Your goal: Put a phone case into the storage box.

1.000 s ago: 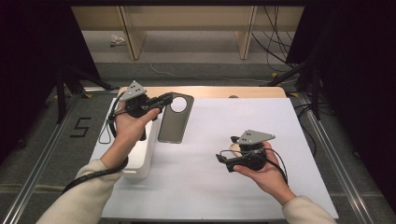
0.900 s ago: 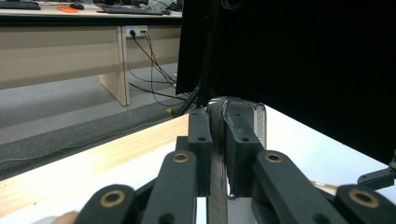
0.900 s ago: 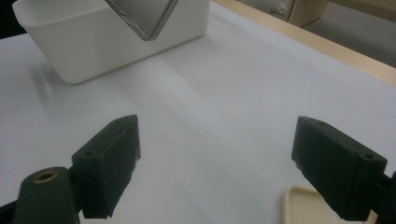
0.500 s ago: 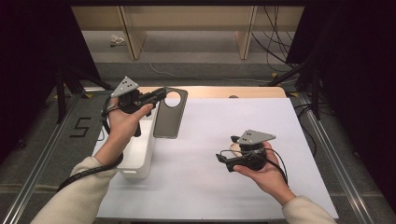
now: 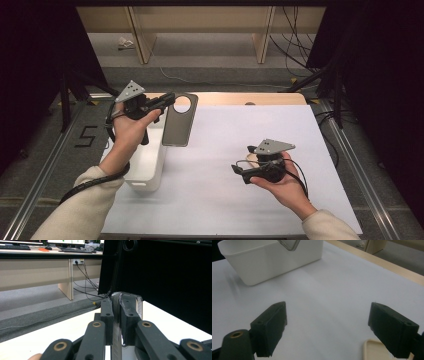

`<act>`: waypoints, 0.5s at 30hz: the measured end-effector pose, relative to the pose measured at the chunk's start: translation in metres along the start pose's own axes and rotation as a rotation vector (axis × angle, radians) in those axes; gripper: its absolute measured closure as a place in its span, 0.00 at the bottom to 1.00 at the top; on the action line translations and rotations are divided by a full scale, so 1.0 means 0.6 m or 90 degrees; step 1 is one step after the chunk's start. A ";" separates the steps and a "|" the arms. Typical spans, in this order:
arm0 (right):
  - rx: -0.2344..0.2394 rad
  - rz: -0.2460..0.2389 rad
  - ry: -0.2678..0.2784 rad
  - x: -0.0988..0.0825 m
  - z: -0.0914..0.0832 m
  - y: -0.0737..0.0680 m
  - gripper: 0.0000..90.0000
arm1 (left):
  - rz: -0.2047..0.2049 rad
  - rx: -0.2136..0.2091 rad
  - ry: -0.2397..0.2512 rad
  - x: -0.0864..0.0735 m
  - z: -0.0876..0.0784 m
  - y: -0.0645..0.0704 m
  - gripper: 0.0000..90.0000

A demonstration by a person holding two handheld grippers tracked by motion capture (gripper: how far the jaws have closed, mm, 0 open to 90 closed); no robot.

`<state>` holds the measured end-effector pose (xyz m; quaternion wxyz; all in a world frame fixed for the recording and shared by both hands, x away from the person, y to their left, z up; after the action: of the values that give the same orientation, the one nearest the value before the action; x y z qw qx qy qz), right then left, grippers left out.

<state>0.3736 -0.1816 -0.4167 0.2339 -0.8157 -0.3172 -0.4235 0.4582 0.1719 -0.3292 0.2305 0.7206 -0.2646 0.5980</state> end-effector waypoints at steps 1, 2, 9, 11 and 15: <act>0.000 0.000 0.001 0.000 0.000 0.000 0.18 | 0.000 0.001 0.001 0.000 0.000 0.000 0.91; -0.001 0.000 0.001 0.000 0.000 0.000 0.18 | -0.001 0.000 0.002 0.000 0.000 -0.001 0.91; -0.001 0.000 0.002 0.000 0.000 0.000 0.18 | -0.003 0.003 0.005 0.002 -0.002 -0.006 0.91; -0.001 0.001 0.001 0.000 0.000 0.001 0.18 | -0.005 0.006 0.006 0.002 -0.002 -0.009 0.91; -0.002 -0.001 0.000 0.000 0.000 0.000 0.18 | -0.007 0.011 0.005 0.002 -0.004 -0.016 0.91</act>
<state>0.3737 -0.1818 -0.4168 0.2324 -0.8156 -0.3172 -0.4245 0.4629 0.1806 -0.3280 0.2288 0.7216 -0.2547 0.6018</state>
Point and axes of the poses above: each handheld gripper's, and its own axes: z roughly forward along the jaws, x roughly out of its top, y roughly to its right, the point moved 1 cm from there along z, roughly forward along the jaws, and after that the axes turned 8 degrees about z, right-handed, at the moved point
